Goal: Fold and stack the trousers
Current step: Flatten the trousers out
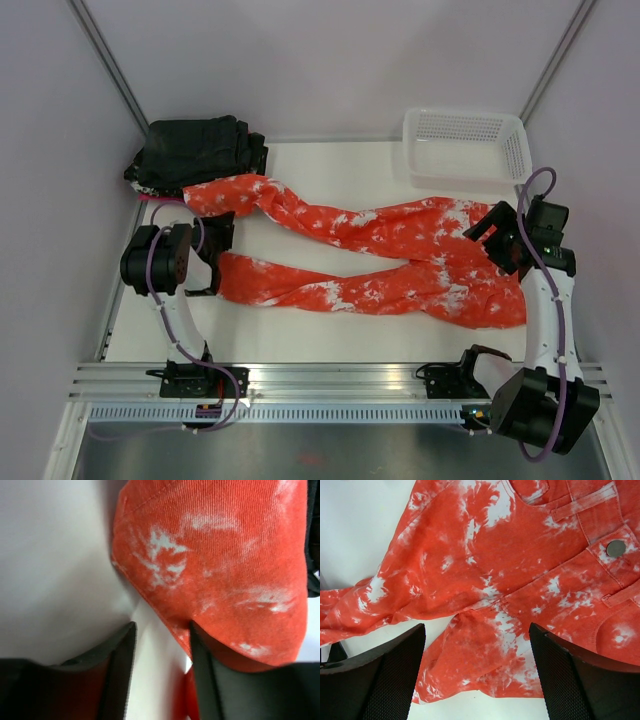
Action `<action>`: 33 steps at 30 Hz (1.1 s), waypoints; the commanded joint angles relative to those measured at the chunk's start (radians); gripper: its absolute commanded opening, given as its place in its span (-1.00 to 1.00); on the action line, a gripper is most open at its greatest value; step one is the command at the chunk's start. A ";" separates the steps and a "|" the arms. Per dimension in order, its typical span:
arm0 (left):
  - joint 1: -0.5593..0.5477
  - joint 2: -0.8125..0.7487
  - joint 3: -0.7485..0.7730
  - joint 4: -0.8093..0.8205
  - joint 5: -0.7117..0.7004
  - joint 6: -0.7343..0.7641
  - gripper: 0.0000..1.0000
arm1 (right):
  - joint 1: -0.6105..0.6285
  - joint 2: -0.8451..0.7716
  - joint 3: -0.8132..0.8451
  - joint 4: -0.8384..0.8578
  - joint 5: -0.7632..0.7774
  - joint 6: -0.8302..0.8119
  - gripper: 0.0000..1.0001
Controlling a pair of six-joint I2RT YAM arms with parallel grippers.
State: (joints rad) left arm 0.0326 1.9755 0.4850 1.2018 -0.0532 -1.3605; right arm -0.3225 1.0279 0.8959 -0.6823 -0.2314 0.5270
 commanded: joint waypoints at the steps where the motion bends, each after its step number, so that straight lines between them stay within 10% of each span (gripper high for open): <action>1: 0.004 0.013 -0.026 0.286 -0.053 0.052 -0.01 | 0.002 -0.028 -0.011 0.024 -0.002 -0.001 0.80; 12: 0.013 -0.106 0.033 0.223 -0.040 0.170 -0.18 | 0.002 -0.038 -0.032 0.020 -0.014 -0.015 0.79; 19: 0.016 -0.129 0.072 0.160 0.032 0.167 0.59 | 0.002 -0.051 -0.051 0.024 -0.020 -0.015 0.79; 33: -0.207 -0.478 0.151 -0.508 -0.002 0.146 0.83 | 0.002 -0.032 -0.097 0.052 -0.031 -0.010 0.80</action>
State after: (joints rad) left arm -0.1658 1.5002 0.5819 0.8768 -0.0257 -1.1820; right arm -0.3225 0.9958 0.8112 -0.6628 -0.2504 0.5232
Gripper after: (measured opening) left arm 0.910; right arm 0.899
